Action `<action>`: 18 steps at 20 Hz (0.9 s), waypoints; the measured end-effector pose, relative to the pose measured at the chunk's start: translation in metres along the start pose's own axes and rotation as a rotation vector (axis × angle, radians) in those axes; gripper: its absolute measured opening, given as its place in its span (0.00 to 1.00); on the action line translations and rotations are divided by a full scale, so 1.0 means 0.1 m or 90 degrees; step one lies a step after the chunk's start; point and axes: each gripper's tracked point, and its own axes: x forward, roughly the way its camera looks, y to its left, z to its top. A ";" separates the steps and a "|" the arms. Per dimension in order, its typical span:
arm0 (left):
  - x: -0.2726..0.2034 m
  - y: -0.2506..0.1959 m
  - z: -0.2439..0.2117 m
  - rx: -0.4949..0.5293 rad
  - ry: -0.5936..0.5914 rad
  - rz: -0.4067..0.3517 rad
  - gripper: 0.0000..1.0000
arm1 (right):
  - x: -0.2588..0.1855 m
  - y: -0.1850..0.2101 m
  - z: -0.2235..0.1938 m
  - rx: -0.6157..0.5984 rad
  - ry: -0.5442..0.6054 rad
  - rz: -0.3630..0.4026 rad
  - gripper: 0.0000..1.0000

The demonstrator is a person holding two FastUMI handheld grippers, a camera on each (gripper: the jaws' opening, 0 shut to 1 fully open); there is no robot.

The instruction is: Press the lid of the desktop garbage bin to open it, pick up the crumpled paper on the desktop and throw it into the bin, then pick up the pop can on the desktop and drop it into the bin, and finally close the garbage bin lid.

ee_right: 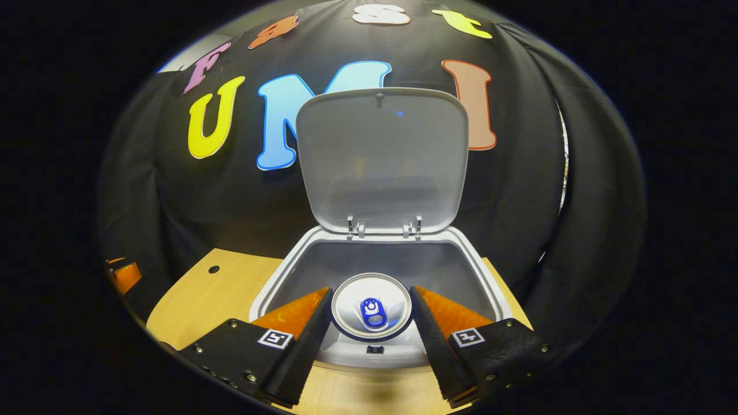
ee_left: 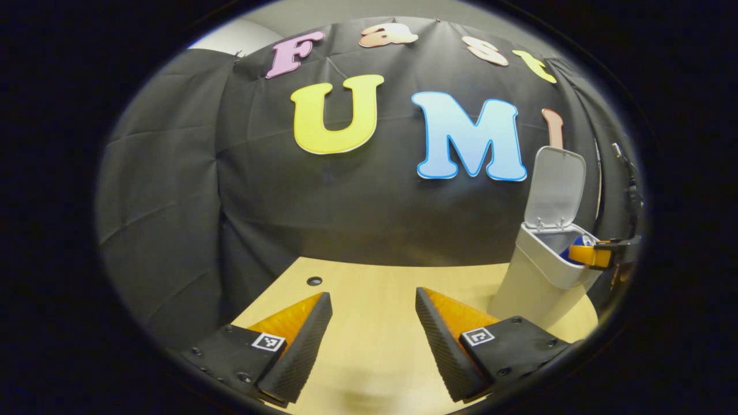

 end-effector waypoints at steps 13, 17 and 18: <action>-0.01 -0.09 -0.08 -0.005 0.008 -0.012 0.95 | 0.01 -0.03 -0.01 0.000 -0.007 -0.012 0.85; -0.02 -0.09 -0.10 -0.007 0.011 -0.010 0.95 | 0.00 -0.03 -0.01 0.000 -0.011 -0.014 0.85; -0.03 -0.07 -0.11 -0.008 0.013 -0.010 1.00 | 0.00 -0.03 -0.01 -0.001 -0.012 -0.014 0.85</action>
